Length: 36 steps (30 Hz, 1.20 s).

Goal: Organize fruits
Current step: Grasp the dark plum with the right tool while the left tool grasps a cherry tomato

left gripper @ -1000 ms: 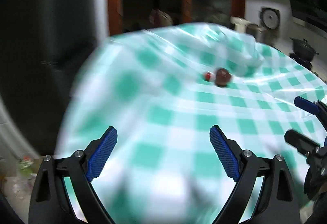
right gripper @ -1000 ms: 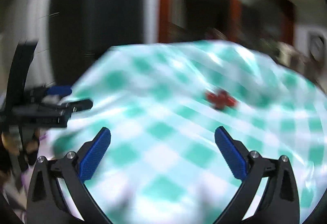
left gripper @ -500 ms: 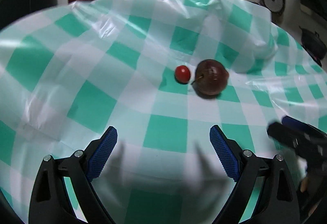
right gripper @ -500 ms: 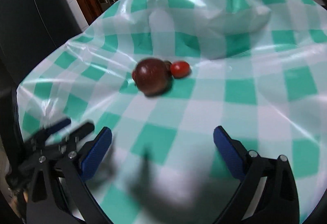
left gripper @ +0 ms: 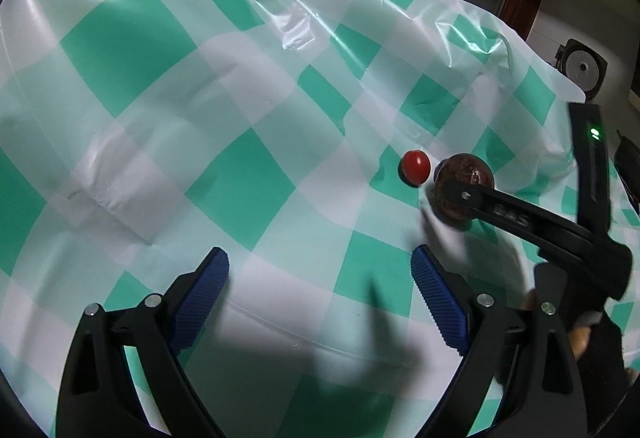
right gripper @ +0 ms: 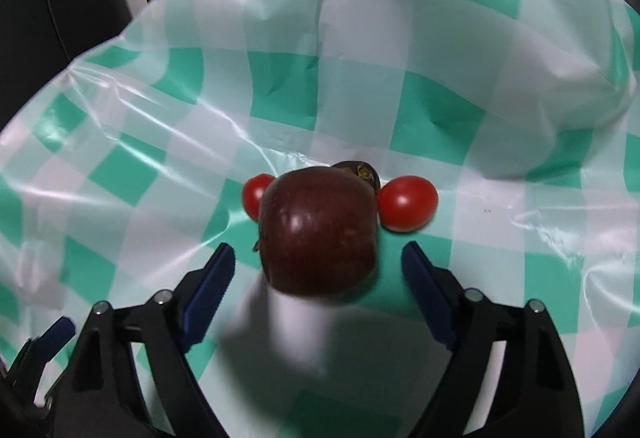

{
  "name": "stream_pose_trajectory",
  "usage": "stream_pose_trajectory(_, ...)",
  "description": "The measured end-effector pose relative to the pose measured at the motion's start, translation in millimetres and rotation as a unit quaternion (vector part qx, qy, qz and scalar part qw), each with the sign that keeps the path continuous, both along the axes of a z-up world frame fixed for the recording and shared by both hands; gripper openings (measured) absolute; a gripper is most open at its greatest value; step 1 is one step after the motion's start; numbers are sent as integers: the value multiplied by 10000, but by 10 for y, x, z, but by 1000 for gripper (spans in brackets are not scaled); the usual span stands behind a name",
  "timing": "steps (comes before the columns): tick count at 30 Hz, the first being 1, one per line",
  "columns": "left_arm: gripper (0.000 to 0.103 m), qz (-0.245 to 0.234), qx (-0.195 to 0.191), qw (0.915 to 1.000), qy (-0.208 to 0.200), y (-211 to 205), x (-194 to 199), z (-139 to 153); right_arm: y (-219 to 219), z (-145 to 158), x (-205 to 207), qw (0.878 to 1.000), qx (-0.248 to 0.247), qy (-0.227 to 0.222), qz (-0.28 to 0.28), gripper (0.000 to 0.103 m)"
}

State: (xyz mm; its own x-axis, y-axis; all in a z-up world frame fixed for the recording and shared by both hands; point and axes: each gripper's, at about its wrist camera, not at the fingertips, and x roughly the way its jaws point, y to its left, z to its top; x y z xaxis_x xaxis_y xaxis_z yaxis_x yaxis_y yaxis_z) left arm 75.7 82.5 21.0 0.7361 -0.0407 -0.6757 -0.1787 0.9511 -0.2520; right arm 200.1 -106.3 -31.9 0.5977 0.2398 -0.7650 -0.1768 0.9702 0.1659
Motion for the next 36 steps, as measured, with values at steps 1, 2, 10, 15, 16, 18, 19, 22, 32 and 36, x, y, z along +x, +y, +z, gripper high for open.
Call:
stream_pose_trajectory(1,89,1,-15,10000,9,2,2,-3,31,-4,14,10000,-90,-13,-5,83)
stream_pose_trajectory(2,89,1,-25,10000,19,3,4,-5,72,-5,26,9997,-217,-57,-9,79)
stream_pose_trajectory(10,89,-95,3,9999,60,-33,21,-18,141,-46,60,9991,-422,-96,-41,60)
stream_pose_trajectory(15,89,-118,18,9999,60,-42,17,-17,-212,68,-321,9991,104,-307,-277,58)
stream_pose_trajectory(16,89,-135,23,9999,75,-46,21,-18,-309,92,-418,9986,203,-345,-334,58)
stream_pose_trajectory(18,89,-182,47,9998,86,-64,23,-15,-544,134,-639,9973,341,-419,-498,58)
stream_pose_trajectory(19,89,-214,61,9997,100,-76,26,-15,-670,150,-759,9964,368,-468,-602,58)
stream_pose_trajectory(22,89,-306,95,9994,155,-104,36,-20,-994,173,-1006,9944,272,-590,-834,58)
stream_pose_trajectory(32,89,-940,129,9943,494,-278,263,-53,-1567,89,-1283,9863,627,-787,-1307,58)
stream_pose_trajectory(36,89,-1081,590,9918,354,-499,645,7,-1586,88,-1267,9853,794,-775,-1298,58)
